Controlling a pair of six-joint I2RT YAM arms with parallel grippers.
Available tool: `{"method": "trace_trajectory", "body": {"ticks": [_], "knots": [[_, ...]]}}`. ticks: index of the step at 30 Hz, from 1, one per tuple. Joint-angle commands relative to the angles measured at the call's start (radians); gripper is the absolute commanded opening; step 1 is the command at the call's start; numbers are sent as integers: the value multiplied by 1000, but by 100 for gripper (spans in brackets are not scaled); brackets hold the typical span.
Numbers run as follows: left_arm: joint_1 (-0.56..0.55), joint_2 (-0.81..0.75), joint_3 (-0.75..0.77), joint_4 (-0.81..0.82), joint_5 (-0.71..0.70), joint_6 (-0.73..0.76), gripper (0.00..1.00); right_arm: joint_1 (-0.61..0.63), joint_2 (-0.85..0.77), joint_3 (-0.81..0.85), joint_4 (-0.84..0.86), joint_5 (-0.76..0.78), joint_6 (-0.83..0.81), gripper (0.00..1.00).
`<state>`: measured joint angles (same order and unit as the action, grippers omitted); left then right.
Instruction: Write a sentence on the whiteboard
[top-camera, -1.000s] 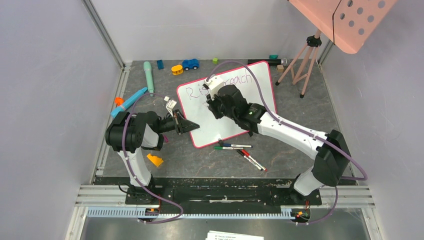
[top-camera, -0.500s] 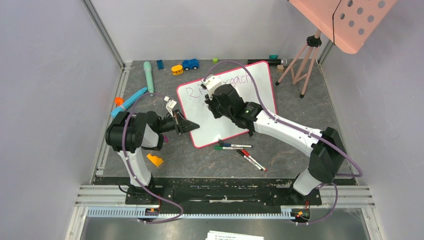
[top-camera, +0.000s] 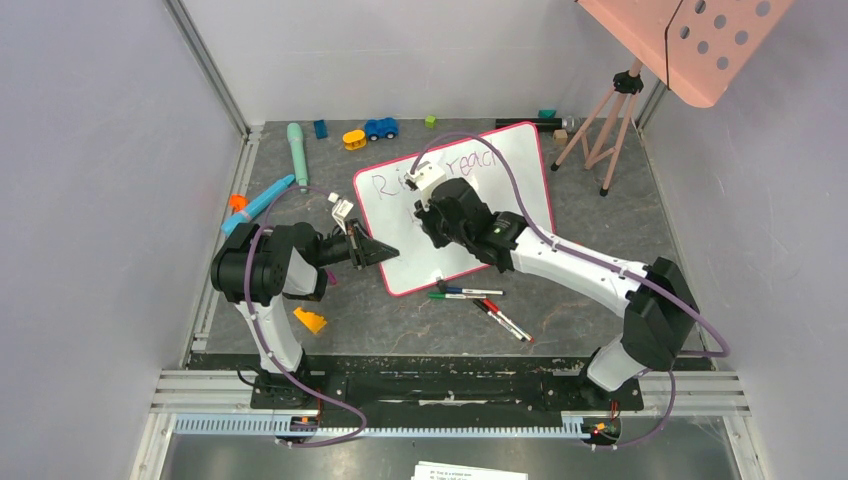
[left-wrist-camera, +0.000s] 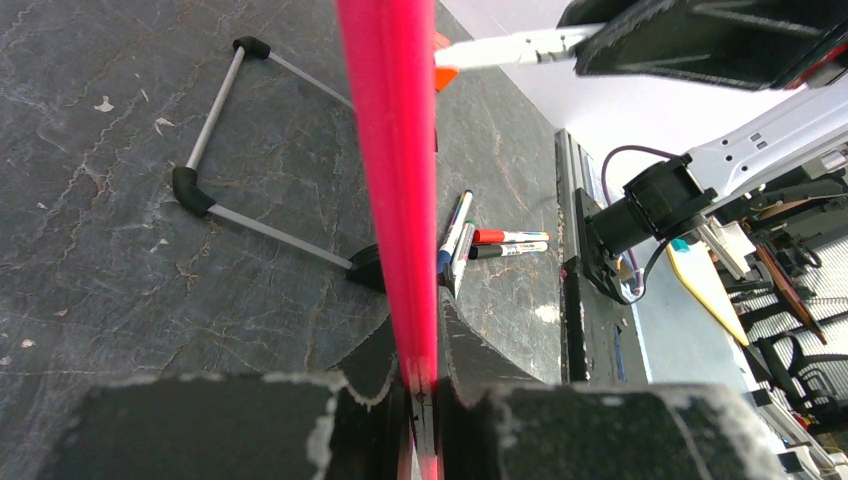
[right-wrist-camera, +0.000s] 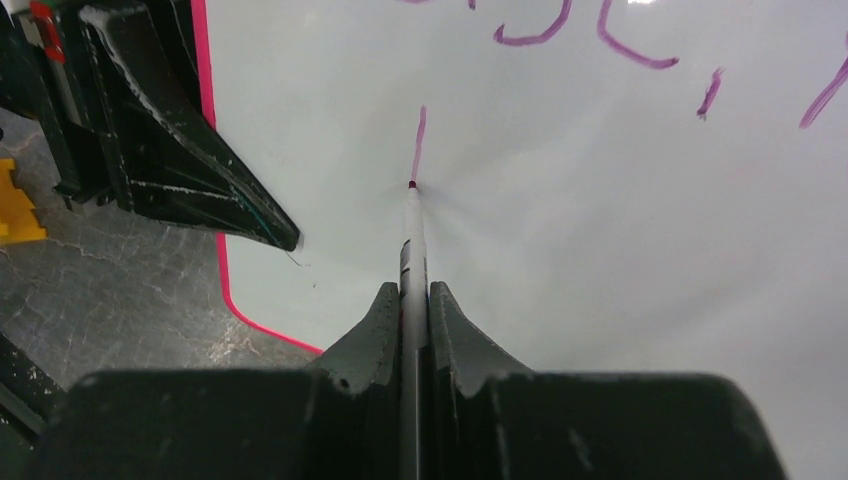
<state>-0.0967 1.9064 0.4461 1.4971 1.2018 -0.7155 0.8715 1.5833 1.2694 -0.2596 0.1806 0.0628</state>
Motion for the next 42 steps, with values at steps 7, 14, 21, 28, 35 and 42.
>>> {"method": "trace_trajectory", "body": {"ticks": [7,14,21,28,35,42], "knots": [[-20,7,3,60,69,104,7,2,-41,-59,-9,-17,20,0],[-20,6,3,60,69,106,7,2,-31,-52,-10,-20,16,0],[-20,4,2,60,69,108,7,1,-10,-7,-14,4,-1,0],[-20,3,2,60,70,109,7,1,16,46,-18,25,-26,0],[-20,1,2,60,71,110,7,-1,24,70,-18,39,-37,0],[-20,0,-1,60,71,112,7,-4,30,89,-17,44,-44,0]]}}
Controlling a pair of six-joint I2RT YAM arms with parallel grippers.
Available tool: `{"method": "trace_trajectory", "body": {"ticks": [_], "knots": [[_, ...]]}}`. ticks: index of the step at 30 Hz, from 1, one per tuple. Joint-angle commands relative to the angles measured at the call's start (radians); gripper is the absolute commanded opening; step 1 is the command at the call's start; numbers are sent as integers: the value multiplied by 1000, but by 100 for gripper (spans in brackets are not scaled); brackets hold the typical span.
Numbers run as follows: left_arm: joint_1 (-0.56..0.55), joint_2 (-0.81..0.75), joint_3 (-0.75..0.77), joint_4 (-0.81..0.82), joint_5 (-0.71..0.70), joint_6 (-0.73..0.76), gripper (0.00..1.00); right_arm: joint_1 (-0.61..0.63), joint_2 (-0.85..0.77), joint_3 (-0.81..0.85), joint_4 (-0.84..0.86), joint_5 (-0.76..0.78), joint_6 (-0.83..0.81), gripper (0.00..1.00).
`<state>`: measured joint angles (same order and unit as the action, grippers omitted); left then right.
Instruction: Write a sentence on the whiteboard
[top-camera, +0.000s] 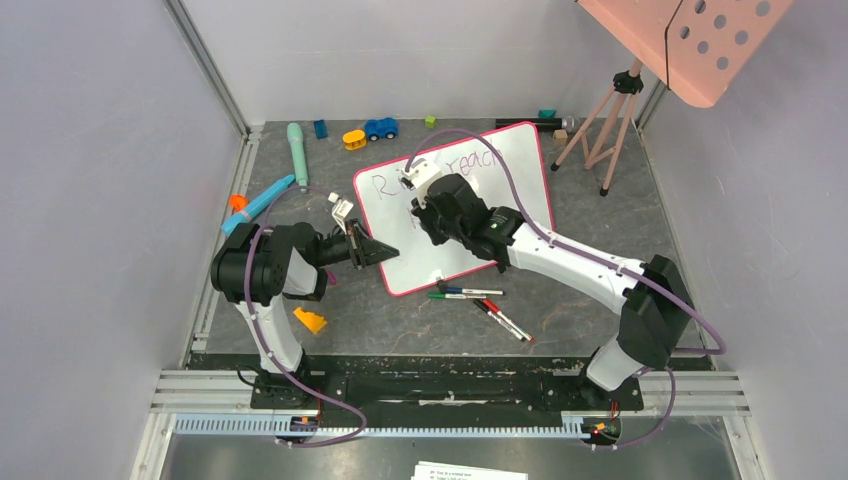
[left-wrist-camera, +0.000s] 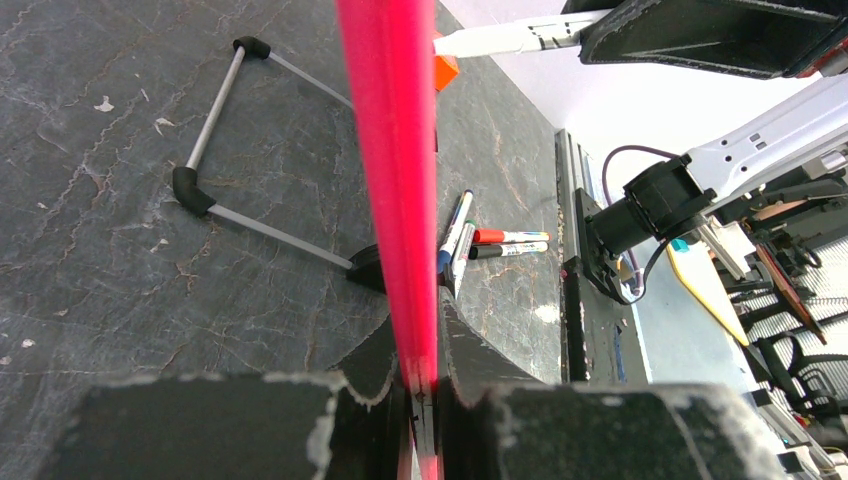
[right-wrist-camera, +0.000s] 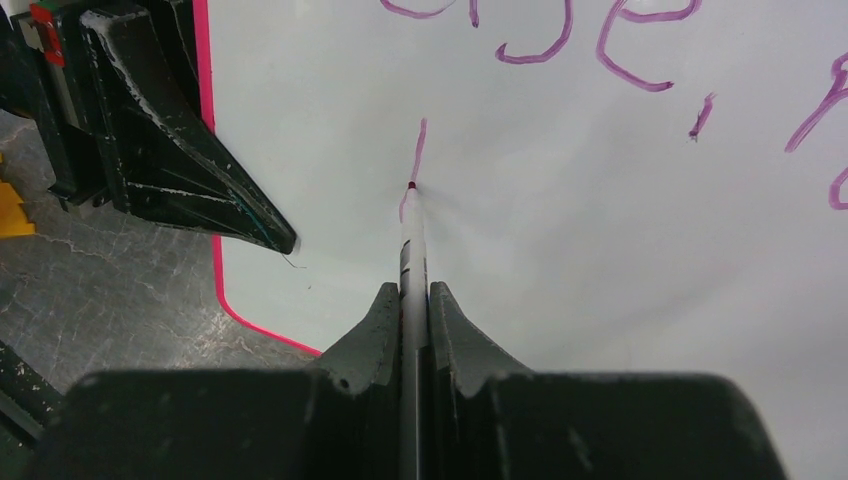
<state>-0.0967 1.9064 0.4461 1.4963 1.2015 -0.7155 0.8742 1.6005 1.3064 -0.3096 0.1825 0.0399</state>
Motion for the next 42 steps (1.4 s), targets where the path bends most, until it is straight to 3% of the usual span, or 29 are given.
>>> {"method": "trace_trajectory", "body": {"ticks": [1,42], "knots": [[-20,0,-1,61,72,112,7,-7,14,54,32,43,-22,0],[-20,-1,-4,61,72,116,7,-43,-63,-92,21,56,7,0]]}}
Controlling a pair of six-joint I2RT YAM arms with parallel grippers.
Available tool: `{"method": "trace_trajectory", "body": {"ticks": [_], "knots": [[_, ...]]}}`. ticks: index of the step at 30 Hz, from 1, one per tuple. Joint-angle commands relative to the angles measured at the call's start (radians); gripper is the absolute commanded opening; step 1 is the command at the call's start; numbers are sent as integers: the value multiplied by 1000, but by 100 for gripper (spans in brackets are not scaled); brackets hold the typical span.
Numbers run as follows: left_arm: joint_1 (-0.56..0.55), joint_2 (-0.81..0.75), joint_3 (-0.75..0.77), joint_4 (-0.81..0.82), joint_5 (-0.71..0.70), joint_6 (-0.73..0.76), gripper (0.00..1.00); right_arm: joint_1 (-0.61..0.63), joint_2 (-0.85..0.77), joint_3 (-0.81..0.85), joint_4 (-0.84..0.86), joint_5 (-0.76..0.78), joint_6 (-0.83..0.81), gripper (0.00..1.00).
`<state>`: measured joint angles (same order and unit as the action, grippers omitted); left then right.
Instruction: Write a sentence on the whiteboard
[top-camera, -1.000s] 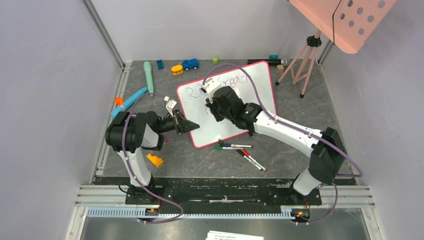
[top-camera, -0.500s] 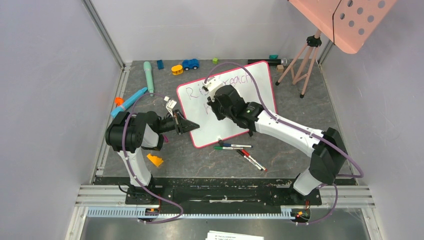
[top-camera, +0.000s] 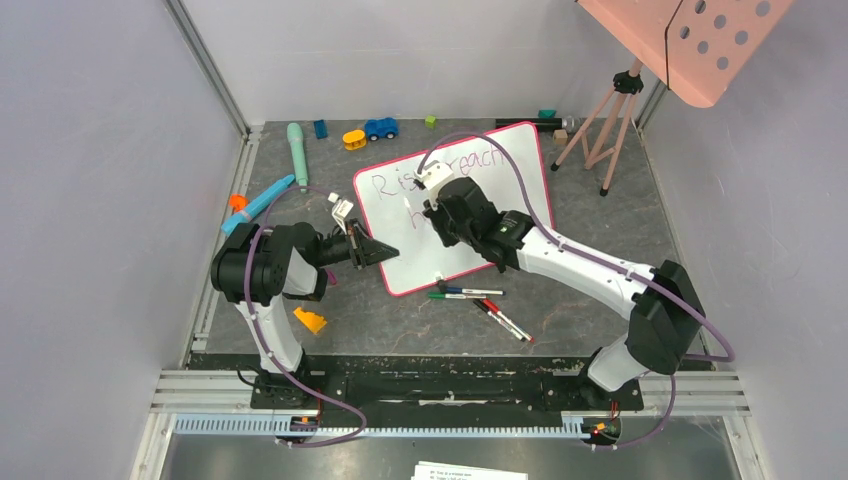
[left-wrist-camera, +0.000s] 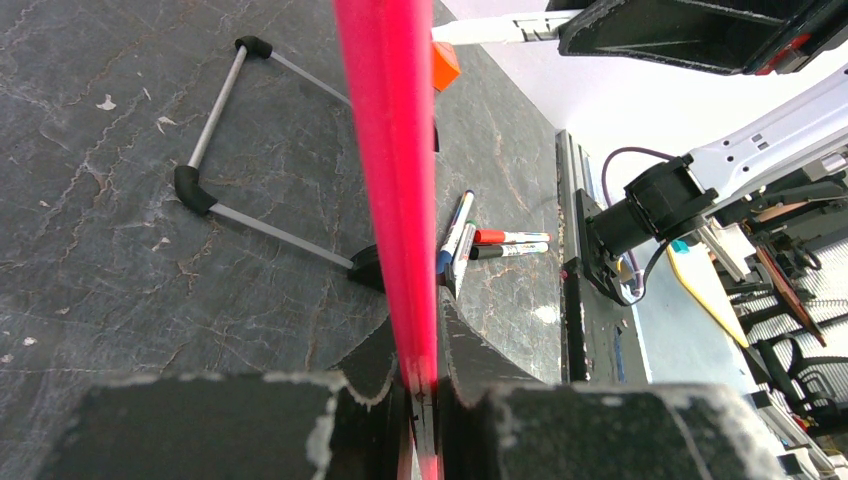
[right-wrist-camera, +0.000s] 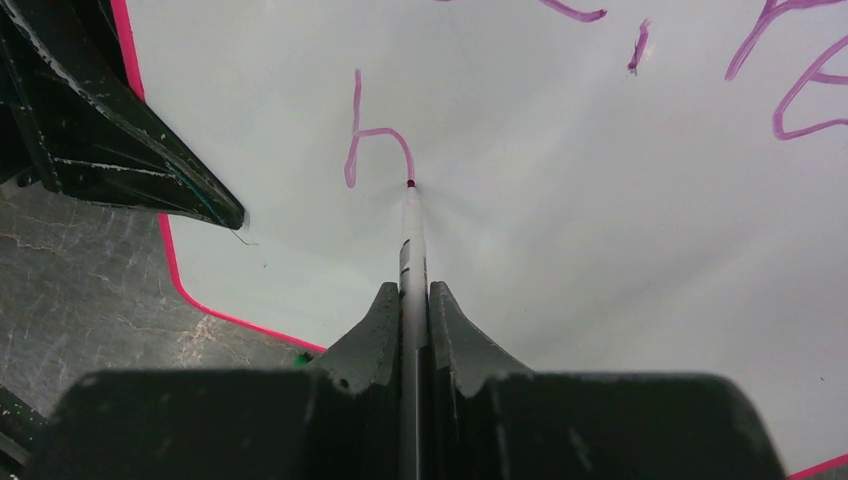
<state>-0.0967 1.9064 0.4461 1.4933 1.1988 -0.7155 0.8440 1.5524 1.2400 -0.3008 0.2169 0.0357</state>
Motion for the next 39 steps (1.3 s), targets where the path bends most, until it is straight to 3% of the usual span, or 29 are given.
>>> {"method": "trace_trajectory", "body": {"ticks": [1,13,20,39], "knots": [[-20,-2,-5,64,74,116,7,-12,-17,-30,11,19,13,0],[-20,-3,-4,64,75,117,7,-13,-39,2,9,21,3,0],[-20,-5,-5,64,74,117,7,-14,-152,-90,149,-2,-46,0],[-20,-7,-8,64,76,119,7,-36,-33,51,106,-8,-58,0]]}}
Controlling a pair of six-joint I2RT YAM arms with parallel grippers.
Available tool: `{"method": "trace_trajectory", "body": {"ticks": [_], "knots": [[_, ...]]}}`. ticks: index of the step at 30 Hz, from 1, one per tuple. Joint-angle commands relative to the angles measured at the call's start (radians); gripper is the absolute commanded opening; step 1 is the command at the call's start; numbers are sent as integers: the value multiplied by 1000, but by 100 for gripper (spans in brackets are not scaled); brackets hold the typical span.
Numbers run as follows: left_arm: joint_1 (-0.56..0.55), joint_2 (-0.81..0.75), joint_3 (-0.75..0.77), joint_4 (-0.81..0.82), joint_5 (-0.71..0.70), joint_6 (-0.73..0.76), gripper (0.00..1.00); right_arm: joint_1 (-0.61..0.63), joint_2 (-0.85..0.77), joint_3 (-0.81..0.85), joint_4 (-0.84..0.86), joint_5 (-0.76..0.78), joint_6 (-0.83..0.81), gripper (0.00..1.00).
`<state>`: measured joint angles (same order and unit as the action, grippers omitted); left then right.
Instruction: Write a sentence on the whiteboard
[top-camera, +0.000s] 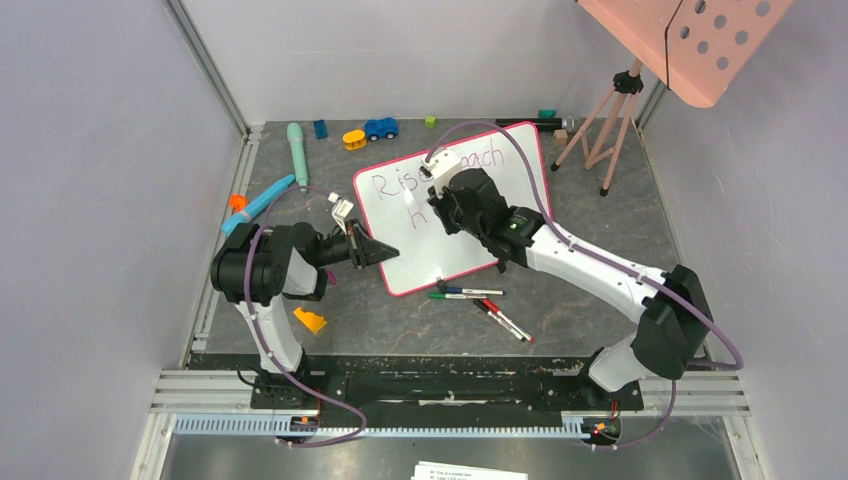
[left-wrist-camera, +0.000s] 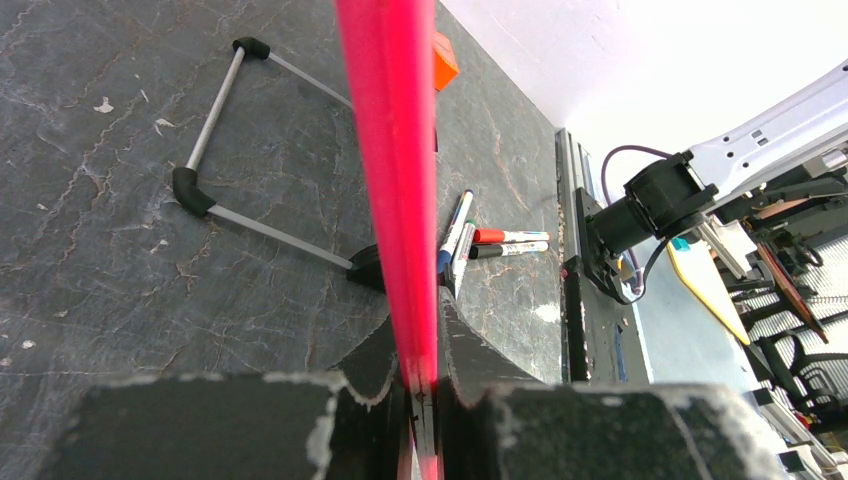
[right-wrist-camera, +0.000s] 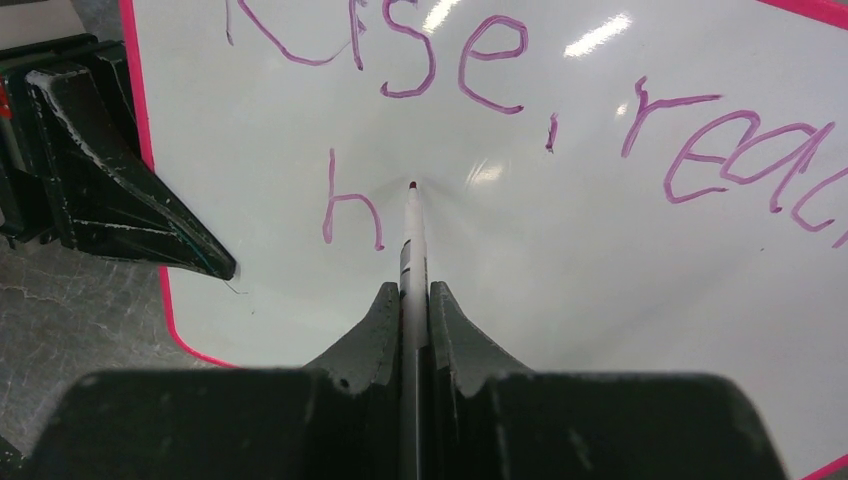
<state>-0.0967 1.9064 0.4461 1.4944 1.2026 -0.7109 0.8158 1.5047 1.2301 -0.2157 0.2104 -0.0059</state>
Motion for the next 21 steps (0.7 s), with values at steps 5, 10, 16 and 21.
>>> {"method": "trace_trajectory", "body": {"ticks": [5,10,16,21], "knots": [[-20,-10,-9,63,72,118,7,-17,29,68,13,-3,-16,0],[-21,-10,-9,63,72,116,7,-21,46,82,-4,-11,-13,0],[-20,-9,-9,63,71,116,7,-21,42,73,-8,-14,-18,0],[-20,-7,-8,63,71,116,7,-25,50,84,-27,18,-11,0]]}}
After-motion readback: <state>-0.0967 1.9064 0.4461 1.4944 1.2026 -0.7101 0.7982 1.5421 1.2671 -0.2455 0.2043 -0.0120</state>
